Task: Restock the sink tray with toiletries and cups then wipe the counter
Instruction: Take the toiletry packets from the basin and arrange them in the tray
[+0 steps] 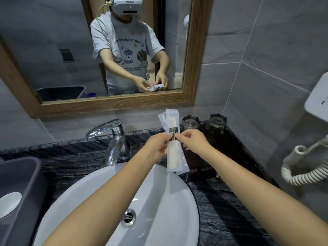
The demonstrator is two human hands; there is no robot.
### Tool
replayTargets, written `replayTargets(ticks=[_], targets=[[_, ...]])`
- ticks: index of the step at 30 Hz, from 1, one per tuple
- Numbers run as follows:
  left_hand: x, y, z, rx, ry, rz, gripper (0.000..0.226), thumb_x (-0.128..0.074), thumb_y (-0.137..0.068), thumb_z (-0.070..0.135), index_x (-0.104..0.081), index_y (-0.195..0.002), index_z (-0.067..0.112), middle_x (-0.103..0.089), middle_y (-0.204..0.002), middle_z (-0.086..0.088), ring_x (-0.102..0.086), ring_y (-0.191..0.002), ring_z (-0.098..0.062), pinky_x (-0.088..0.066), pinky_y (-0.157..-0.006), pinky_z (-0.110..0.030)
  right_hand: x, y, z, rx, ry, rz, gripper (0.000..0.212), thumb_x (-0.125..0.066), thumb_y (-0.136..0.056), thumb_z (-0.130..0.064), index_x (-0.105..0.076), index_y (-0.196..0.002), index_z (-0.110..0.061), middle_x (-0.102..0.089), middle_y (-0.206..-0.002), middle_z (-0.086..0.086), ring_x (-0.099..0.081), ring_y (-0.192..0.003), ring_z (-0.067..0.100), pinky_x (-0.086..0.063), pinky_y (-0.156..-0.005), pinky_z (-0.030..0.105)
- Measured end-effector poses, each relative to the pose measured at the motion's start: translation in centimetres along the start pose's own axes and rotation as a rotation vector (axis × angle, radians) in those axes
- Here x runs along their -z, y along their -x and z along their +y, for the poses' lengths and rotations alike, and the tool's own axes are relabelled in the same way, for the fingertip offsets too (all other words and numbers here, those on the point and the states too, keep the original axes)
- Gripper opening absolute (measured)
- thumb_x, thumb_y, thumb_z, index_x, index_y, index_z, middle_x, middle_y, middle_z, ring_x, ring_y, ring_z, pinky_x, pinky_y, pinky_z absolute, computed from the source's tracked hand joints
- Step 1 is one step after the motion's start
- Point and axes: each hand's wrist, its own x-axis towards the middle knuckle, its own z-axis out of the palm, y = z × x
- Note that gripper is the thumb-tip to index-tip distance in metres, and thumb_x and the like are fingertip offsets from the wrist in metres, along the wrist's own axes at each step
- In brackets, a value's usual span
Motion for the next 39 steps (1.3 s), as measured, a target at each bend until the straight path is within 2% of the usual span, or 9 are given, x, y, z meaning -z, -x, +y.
replayTargets(ticks=[5,9,12,15,17,24,31,36,39], targets=[[-0.8,0.8,0.2,-0.002,0.018,-0.018,0.015,-0.059,-0.085,0.001,-0.065,-0.099,0.003,-0.070,-0.083,-0.009,-0.069,-0.061,-0.013,-0.056,-0.050,-0.023,1.1,1.2,-0.8,-0.049,-0.167,0.033,0.027,-0.073,-0.079,-0.030,-0.070,-0.089,-0.006,-0.066,-0.078,0.004,-0.059,-0.069,0.014,-0.054,-0.064,0.028],[-1.3,1.2,0.1,0.013,0.000,-0.049,0.006,-0.063,-0.084,0.005,-0.067,-0.086,0.010,-0.072,-0.060,0.001,-0.067,-0.052,-0.008,-0.052,-0.046,-0.019,1.9,1.9,-1.3,-0.073,-0.191,0.072,0.010,-0.072,-0.080,-0.014,-0.065,-0.080,-0.006,-0.062,-0.070,0.006,-0.059,-0.066,0.017,-0.055,-0.067,0.030],[-1.7,1.0,-0.3,0.012,0.006,-0.080,0.007,-0.063,-0.085,0.012,-0.068,-0.089,0.013,-0.073,-0.071,0.001,-0.069,-0.065,-0.010,-0.057,-0.061,-0.024,2.5,2.3,-1.3,-0.113,-0.261,0.053,0.007,-0.068,-0.082,-0.010,-0.062,-0.081,-0.005,-0.062,-0.075,0.010,-0.061,-0.069,0.019,-0.056,-0.070,0.033],[-1.8,0.8,-0.7,0.014,0.034,-0.104,0.014,-0.061,-0.087,0.014,-0.067,-0.099,0.011,-0.071,-0.089,-0.003,-0.067,-0.081,-0.015,-0.056,-0.081,-0.030,3.1,2.6,-0.8,-0.176,-0.396,0.035,0.012,-0.063,-0.086,-0.007,-0.055,-0.077,-0.008,-0.064,-0.079,0.009,-0.063,-0.065,0.016,-0.057,-0.056,0.025],[-1.8,0.5,-1.1,0.021,0.052,-0.091,0.010,-0.058,-0.089,0.013,-0.065,-0.096,0.012,-0.069,-0.090,-0.004,-0.066,-0.081,-0.015,-0.055,-0.080,-0.031,3.7,2.8,-0.2,-0.208,-0.458,0.046,0.011,-0.061,-0.088,-0.006,-0.055,-0.079,-0.007,-0.065,-0.076,0.007,-0.065,-0.062,0.014,-0.054,-0.048,0.020],[-2.0,-0.6,-2.7,0.050,0.041,-0.024,0.011,-0.053,-0.091,0.010,-0.062,-0.095,0.009,-0.066,-0.082,-0.005,-0.064,-0.074,-0.015,-0.054,-0.064,-0.027,5.7,3.7,3.1,-0.260,-0.508,0.070,0.004,-0.061,-0.088,-0.010,-0.061,-0.090,-0.006,-0.068,-0.081,0.008,-0.065,-0.066,0.015,-0.057,-0.054,0.022],[-4.6,-0.4,-5.1,0.101,-0.047,-0.204,0.018,-0.057,-0.088,0.016,-0.066,-0.101,0.007,-0.075,-0.075,-0.001,-0.071,-0.068,-0.012,-0.056,-0.056,-0.024,6.7,4.7,5.7,-0.283,-0.500,0.067,0.013,-0.063,-0.087,-0.009,-0.064,-0.098,-0.001,-0.070,-0.082,0.007,-0.066,-0.066,0.014,-0.059,-0.061,0.025],[-7.4,-0.4,-7.9,0.141,-0.101,-0.310,0.012,-0.066,-0.081,0.010,-0.070,-0.092,0.011,-0.076,-0.078,-0.002,-0.072,-0.071,-0.012,-0.056,-0.056,-0.021,7.2,6.1,8.0,-0.331,-0.461,0.106,0.004,-0.064,-0.085,-0.005,-0.062,-0.083,-0.007,-0.063,-0.076,0.007,-0.061,-0.065,0.014,-0.056,-0.065,0.028],[-8.4,-0.6,-9.5,0.152,-0.135,-0.317,0.028,-0.067,-0.079,0.003,-0.067,-0.107,0.004,-0.072,-0.100,-0.014,-0.069,-0.093,-0.023,-0.059,-0.074,-0.029,7.4,6.7,9.6,-0.344,-0.440,0.146,0.007,-0.068,-0.082,-0.003,-0.062,-0.087,-0.002,-0.061,-0.074,0.006,-0.059,-0.065,0.014,-0.056,-0.063,0.026]])
